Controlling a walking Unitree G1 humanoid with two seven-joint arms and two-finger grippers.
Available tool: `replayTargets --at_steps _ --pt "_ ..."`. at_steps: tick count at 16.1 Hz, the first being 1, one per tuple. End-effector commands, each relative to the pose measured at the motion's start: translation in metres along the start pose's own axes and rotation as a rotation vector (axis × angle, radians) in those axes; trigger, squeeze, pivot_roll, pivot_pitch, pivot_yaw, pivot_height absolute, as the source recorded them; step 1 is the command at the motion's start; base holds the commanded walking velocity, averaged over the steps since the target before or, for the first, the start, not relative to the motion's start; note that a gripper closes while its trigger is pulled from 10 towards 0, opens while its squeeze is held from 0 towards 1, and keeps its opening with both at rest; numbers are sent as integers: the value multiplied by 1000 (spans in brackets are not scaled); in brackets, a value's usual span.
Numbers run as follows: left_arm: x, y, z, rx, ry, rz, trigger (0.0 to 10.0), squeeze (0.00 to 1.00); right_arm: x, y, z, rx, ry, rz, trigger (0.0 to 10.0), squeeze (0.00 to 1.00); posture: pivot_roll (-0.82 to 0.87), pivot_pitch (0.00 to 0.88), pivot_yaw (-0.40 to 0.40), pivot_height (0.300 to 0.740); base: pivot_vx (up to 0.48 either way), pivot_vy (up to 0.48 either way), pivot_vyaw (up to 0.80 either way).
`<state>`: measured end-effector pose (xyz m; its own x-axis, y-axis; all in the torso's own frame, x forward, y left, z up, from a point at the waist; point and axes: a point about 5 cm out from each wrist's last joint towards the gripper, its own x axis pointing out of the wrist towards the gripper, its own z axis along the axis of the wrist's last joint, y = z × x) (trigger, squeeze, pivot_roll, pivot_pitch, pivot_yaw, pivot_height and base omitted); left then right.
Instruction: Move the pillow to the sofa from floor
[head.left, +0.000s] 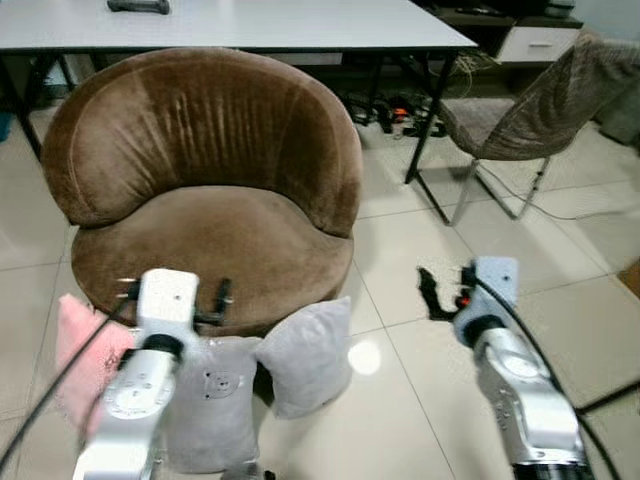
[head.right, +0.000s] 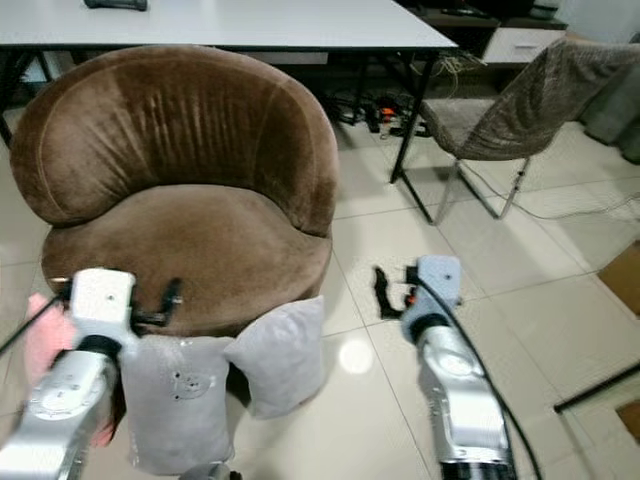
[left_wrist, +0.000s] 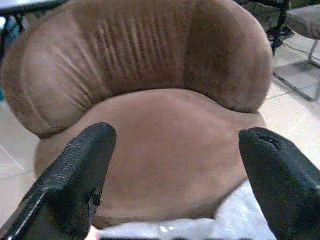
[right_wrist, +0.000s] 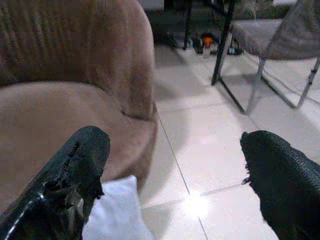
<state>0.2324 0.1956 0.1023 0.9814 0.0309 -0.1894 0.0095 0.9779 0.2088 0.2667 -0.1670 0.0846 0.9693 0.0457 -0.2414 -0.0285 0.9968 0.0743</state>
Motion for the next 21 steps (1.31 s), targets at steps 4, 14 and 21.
replayTargets --at_steps 4,14,21 --pt "3 -8 5 -2 -27 -32 10000 0 -9 -11 2 36 -43 -60 10000 0 58 0 -47 740 0 284 0" --pt "4 -5 7 14 -34 -58 10000 0 -12 -8 0 14 -54 -72 10000 0 57 0 -8 740 0 289 0" --pt "4 -7 7 10 -39 -64 10000 0 -12 -11 0 -3 -54 -67 10000 0 58 0 -20 740 0 351 0"
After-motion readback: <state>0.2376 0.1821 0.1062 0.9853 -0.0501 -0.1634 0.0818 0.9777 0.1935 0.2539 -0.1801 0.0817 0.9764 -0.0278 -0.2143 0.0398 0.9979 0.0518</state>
